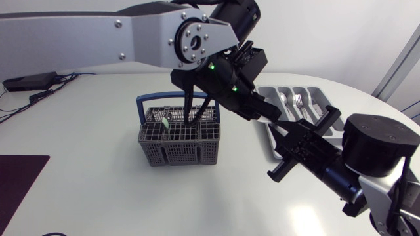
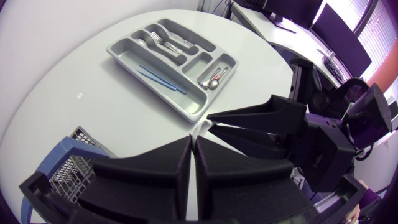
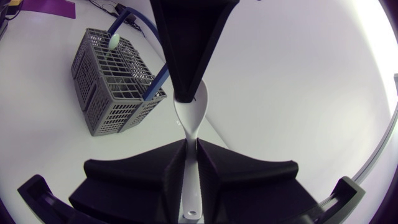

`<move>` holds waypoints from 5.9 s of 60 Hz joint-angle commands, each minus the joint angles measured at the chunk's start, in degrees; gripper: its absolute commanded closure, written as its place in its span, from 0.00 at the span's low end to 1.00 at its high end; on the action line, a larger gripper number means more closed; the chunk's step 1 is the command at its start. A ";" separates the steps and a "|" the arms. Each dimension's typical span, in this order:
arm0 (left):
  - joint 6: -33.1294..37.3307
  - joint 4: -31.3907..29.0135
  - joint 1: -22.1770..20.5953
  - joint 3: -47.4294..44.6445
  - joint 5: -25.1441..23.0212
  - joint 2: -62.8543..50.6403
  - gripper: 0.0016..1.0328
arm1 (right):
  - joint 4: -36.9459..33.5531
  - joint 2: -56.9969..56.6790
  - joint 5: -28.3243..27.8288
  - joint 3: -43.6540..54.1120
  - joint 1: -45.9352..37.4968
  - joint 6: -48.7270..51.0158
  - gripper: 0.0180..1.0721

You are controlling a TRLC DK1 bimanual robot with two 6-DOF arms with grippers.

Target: Unload the cutlery basket into the drawer organizer.

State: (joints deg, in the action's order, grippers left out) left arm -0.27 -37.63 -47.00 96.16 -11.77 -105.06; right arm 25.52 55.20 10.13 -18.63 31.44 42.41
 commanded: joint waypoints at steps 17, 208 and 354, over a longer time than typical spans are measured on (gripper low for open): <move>-2.19 -1.31 -0.19 1.40 -1.15 -0.59 0.97 | 0.59 0.26 0.15 1.49 -0.15 0.30 0.92; -5.62 18.38 22.39 -40.79 8.17 20.77 0.18 | -46.35 34.45 -41.95 -26.98 -60.18 66.31 0.30; 8.01 15.39 13.17 -41.84 13.26 45.11 0.95 | -54.79 21.53 -47.92 -23.38 -60.97 65.43 0.28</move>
State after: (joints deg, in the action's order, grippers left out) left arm 5.89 -20.71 -32.97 51.96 1.26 -61.45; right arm -27.38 79.50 -36.53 -43.83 -30.24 108.22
